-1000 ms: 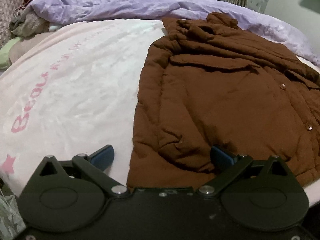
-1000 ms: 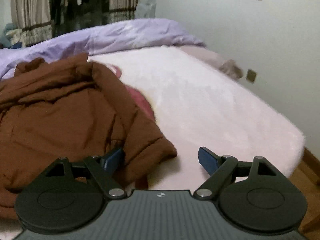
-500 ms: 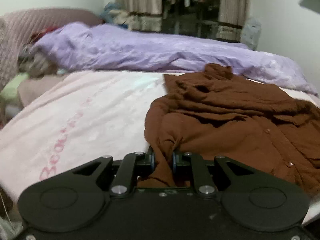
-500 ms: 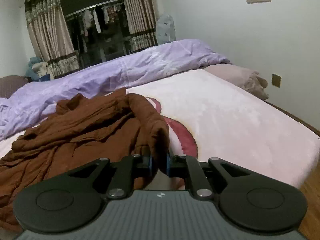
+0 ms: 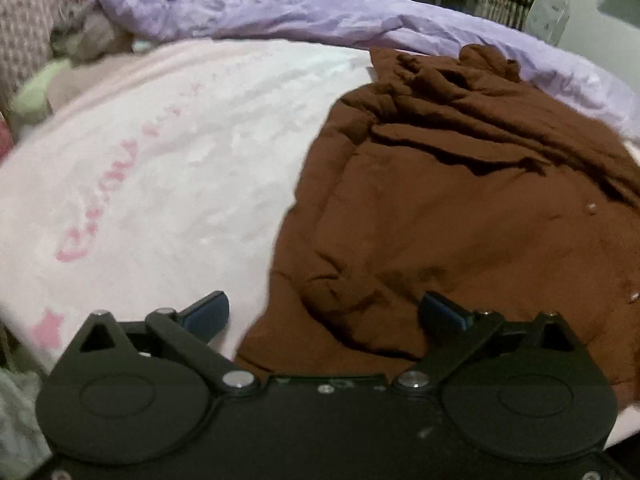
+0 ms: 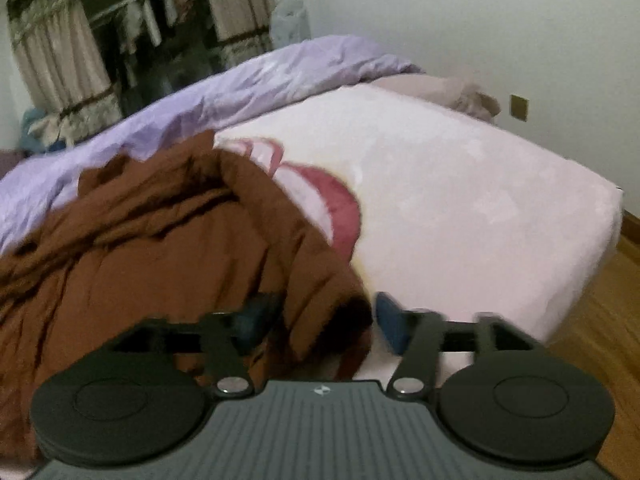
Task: Fold large clothes
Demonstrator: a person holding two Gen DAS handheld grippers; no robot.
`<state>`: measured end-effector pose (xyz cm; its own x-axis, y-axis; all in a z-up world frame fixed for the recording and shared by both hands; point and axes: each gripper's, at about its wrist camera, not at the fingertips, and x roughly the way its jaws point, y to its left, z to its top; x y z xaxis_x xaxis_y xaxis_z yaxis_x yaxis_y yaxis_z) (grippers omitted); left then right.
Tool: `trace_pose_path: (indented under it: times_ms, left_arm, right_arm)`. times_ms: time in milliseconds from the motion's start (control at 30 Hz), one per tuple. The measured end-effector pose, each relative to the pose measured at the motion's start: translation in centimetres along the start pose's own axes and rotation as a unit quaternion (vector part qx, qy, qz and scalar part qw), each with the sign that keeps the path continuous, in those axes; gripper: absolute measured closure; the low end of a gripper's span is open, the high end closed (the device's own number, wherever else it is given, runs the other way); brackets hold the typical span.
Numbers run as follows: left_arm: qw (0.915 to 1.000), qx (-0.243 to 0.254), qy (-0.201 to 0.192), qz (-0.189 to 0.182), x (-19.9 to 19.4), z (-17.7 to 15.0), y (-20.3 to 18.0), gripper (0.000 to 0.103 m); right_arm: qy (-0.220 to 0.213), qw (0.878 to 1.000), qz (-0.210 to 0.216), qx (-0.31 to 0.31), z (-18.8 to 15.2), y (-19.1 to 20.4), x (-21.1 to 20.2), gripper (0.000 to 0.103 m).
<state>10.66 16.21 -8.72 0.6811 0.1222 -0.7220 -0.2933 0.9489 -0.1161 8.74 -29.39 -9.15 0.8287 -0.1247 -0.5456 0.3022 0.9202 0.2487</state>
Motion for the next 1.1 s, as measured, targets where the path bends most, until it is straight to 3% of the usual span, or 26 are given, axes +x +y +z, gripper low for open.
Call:
trace_pose_path:
  times_ms: [133, 167, 200, 233, 267, 300, 333, 567, 767, 933, 1100]
  left_arm:
    - [0.9998, 0.008, -0.005, -0.020, -0.1, -0.5, -0.2, 0.001]
    - [0.9996, 0.013, -0.009, -0.024, -0.2, -0.7, -0.4, 0.009]
    - [0.9994, 0.024, -0.016, -0.019, -0.3, -0.8, -0.8, 0.027]
    - [0.9992, 0.030, -0.022, -0.016, -0.4, -0.8, -1.1, 0.035]
    - [0.9992, 0.022, -0.023, -0.023, -0.8, -0.7, -1.2, 0.052]
    - [0.9992, 0.007, -0.028, -0.029, -1.1, -0.3, -1.1, 0.075]
    - [0.9989, 0.003, -0.034, -0.031, -1.3, 0.1, -1.0, 0.085]
    - [0.9974, -0.001, -0.071, -0.015, -2.8, 5.5, -1.5, 0.089]
    - [0.9905, 0.020, -0.136, -0.009, -2.8, 14.6, -4.4, 0.088]
    - [0.9897, 0.015, -0.142, -0.015, 1.6, 22.8, -6.0, 0.087]
    - [0.9939, 0.016, -0.108, -0.012, 9.7, 27.2, -6.9, 0.083]
  right_arm:
    - [-0.010, 1.000, 0.006, -0.005, -0.1, 0.2, -0.1, 0.023]
    - [-0.002, 1.000, 0.013, -0.010, -0.2, 0.4, 0.2, 0.023]
    - [0.009, 1.000, 0.021, -0.012, -0.4, 0.6, 0.9, 0.032]
    - [0.017, 1.000, 0.020, -0.013, -0.7, 0.9, 1.4, 0.060]
    - [0.025, 0.999, 0.018, -0.011, -0.8, 1.0, 2.0, 0.067]
    - [0.028, 0.999, 0.027, 0.000, -0.9, 0.9, 2.4, 0.071]
    - [0.022, 0.999, 0.031, 0.012, -0.7, 1.0, 2.1, 0.077]
    - [-0.046, 0.996, 0.075, 0.008, 4.0, 3.9, -0.6, 0.081]
    - [-0.096, 0.992, 0.085, -0.014, 11.7, 8.3, 2.0, 0.083]
    - [-0.115, 0.991, 0.071, -0.003, 17.7, 11.1, 7.7, 0.086]
    - [-0.094, 0.994, 0.050, -0.021, 20.1, 13.6, 15.3, 0.086]
